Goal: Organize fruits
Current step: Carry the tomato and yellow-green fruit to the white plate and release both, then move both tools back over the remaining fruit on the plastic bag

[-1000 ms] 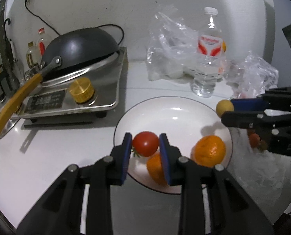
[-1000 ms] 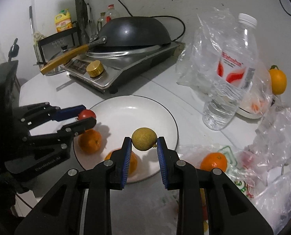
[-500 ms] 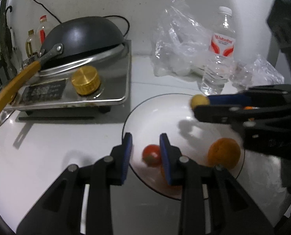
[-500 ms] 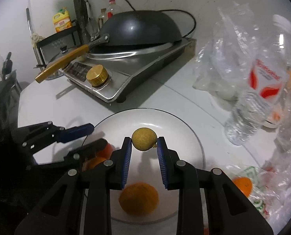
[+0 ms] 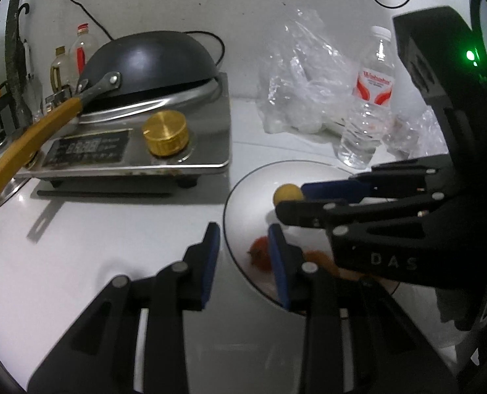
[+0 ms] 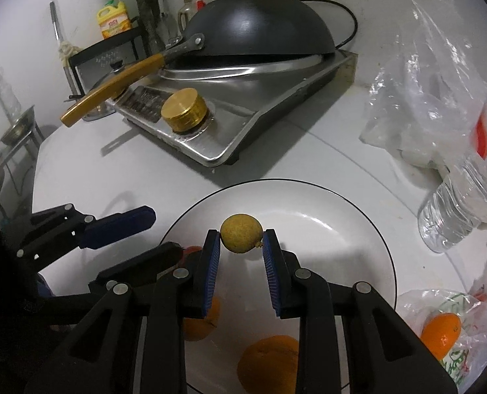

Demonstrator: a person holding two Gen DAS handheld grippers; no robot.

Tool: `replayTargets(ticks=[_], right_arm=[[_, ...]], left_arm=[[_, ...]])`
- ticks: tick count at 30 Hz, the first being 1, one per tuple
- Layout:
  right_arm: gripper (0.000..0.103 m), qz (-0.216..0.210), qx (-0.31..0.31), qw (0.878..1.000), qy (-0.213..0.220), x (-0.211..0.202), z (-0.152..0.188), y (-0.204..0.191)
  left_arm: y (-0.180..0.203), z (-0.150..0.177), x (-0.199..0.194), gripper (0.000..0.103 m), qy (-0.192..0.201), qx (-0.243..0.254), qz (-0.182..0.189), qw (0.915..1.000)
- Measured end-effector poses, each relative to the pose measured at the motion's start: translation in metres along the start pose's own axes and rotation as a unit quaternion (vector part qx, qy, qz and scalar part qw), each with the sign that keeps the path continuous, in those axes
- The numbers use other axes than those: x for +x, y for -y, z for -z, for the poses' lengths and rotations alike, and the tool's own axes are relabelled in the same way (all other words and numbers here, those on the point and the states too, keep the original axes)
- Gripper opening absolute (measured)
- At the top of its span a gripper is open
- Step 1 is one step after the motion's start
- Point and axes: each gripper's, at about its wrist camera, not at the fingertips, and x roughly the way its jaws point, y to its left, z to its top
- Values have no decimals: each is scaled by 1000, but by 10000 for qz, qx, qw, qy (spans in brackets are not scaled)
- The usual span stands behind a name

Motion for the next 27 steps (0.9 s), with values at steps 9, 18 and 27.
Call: replayTargets(ticks=[9,18,27], right_arm=[[29,98,-42,9999,34,-8,2,-1],[29,202,3,9996,214,-36,15,3],[29,408,75,9978,509,-77,35,17]], left_arm=[[-4,5,-7,32,17,-51,-141,9999],[4,8,-18,32,41,20,-255,9997],[28,10,-26,44,47,90,-340,9994]])
